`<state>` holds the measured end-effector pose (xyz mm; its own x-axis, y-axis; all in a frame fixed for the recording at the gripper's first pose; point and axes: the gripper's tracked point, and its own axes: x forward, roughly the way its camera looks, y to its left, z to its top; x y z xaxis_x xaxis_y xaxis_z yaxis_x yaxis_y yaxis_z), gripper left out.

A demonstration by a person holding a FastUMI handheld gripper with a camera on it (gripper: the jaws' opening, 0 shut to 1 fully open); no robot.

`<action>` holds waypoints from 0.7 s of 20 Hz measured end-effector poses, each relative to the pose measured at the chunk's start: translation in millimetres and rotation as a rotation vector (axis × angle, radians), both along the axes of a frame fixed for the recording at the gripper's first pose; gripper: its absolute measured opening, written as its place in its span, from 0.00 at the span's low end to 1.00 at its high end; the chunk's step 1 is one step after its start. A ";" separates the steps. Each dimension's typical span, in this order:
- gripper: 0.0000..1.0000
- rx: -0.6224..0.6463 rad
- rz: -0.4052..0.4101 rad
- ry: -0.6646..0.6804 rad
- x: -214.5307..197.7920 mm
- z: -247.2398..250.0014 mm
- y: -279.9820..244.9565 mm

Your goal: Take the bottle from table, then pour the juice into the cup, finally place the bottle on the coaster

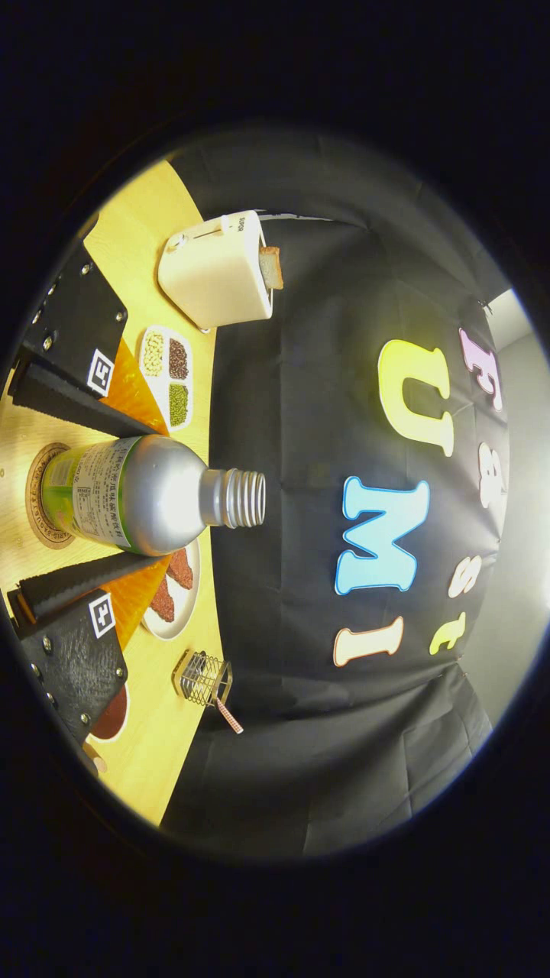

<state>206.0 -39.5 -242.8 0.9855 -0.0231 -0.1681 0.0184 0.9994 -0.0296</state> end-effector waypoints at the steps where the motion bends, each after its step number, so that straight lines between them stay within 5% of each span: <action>1: 0.79 -0.012 -0.003 0.006 1.2 -1.8 -0.6; 14: 0.79 0.007 0.013 0.004 2.4 -5.2 2.0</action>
<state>208.3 -37.6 -248.0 0.9851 -0.0091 -0.1718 0.0053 0.9997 -0.0225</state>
